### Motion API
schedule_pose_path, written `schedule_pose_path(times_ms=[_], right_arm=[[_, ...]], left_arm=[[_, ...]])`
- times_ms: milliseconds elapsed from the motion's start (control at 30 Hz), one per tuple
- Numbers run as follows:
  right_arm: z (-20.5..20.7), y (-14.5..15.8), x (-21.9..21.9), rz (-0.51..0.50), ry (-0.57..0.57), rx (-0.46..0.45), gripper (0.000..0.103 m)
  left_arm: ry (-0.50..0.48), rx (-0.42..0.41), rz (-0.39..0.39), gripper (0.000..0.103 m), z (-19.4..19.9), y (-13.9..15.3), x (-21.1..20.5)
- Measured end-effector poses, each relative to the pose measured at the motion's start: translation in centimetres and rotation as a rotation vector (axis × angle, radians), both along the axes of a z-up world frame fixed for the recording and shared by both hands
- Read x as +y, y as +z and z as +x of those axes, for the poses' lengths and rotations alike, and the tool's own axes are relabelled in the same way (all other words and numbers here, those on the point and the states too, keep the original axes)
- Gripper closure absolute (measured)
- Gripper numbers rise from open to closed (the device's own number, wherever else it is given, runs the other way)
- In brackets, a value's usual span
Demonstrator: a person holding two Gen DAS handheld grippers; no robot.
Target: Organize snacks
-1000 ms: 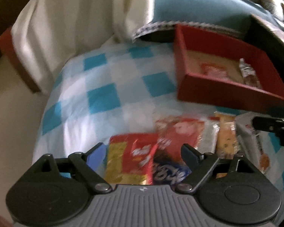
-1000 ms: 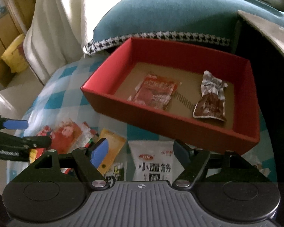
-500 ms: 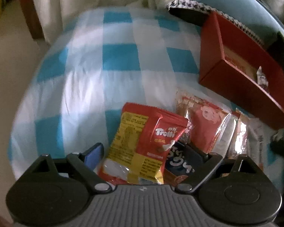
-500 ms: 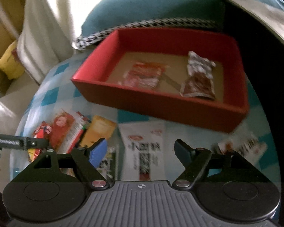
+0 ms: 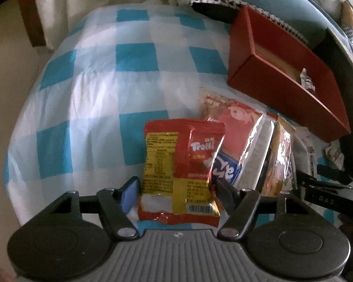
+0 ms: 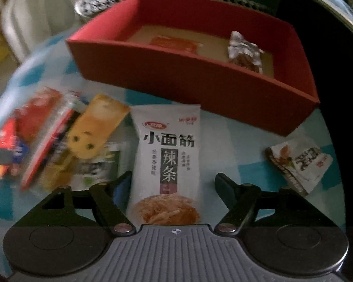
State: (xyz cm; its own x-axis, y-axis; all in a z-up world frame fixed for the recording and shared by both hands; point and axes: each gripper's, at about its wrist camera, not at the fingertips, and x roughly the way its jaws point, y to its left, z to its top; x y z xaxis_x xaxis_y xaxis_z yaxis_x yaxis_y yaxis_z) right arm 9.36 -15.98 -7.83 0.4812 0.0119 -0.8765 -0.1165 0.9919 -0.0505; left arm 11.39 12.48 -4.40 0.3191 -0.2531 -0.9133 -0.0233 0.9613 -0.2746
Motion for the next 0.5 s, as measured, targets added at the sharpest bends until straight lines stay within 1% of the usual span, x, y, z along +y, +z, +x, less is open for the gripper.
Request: schedule_pose_path(times_ms=[67, 100, 133, 167, 233, 367, 400, 433, 467, 500], right_arm=[[0.0, 0.0, 0.2, -0.003, -0.002, -0.012, 0.011], [0.0, -0.2, 0.1, 0.019, -0.001, -0.008, 0.008], [0.1, -0.5, -0.1, 0.046, -0.004, 0.007, 0.004], [0.3, -0.7, 0.0, 0.043, 0.013, 0.013, 0.000], [0.1, -0.7, 0.0, 0.039, 0.031, 0.006, 0.000], [0.2, -0.7, -0.3, 0.046, 0.067, 0.017, 0.000], [0.1, -0.6, -0.4, 0.045, 0.066, 0.015, 0.002], [0.0, -0.4, -0.5, 0.033, 0.063, 0.009, 0.005], [-0.2, -0.1, -0.6, 0.037, 0.062, 0.006, 0.014], [-0.3, 0.3, -0.8, 0.042, 0.056, 0.002, 0.031]], left_arm=[[0.002, 0.002, 0.010, 0.039, 0.1, -0.2, 0.0], [0.000, 0.005, 0.014, 0.037, 0.2, -0.3, 0.0], [-0.001, 0.010, 0.019, 0.033, 0.3, -0.5, -0.1], [-0.003, 0.012, 0.019, 0.030, 0.3, -0.6, -0.2], [-0.011, 0.012, 0.016, 0.024, 0.5, -0.7, -0.4], [-0.032, -0.003, 0.075, 0.023, 0.3, -0.7, -1.0], [-0.035, -0.005, 0.081, 0.029, 0.2, -0.6, -1.0], [-0.035, -0.006, 0.082, 0.036, 0.0, -0.6, -0.9], [-0.027, -0.005, 0.083, 0.039, -0.1, -0.5, -0.8], [-0.019, -0.004, 0.076, 0.046, -0.3, -0.4, -0.6]])
